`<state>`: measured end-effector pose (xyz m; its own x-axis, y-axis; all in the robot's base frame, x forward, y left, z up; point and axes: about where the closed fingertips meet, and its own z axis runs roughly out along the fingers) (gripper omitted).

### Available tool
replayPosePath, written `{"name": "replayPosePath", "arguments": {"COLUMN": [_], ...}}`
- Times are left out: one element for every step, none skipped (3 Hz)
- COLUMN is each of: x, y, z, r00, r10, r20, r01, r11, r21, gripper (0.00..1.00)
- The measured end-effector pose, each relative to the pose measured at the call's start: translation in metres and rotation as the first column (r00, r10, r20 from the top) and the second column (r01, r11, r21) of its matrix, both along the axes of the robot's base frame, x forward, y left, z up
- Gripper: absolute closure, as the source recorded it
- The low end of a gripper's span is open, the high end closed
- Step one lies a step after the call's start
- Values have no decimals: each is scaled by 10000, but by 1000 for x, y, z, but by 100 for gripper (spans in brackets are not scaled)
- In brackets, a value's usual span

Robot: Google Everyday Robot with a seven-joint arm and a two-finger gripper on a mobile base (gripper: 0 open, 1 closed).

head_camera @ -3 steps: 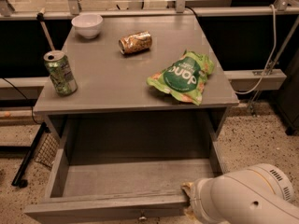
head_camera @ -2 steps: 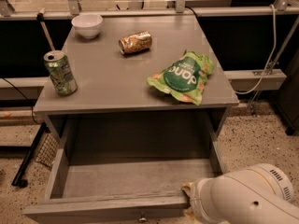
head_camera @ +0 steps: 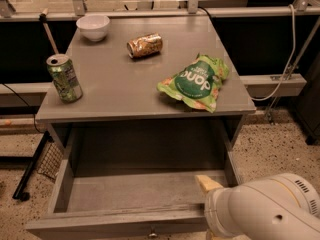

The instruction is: Open top drawer

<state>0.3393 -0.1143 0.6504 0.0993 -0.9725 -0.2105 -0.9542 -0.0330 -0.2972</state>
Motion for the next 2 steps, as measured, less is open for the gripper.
{"name": "replayPosePath", "arguments": {"x": [6,13], "y": [-3,-23], "z": [17,48], "r00": [9996,9964], "r10": [-49,-496], "r20": [289,682], "r01": [48,497], "r11": [10000,9988], "r21": [25,-8], "gripper": [0,0]}}
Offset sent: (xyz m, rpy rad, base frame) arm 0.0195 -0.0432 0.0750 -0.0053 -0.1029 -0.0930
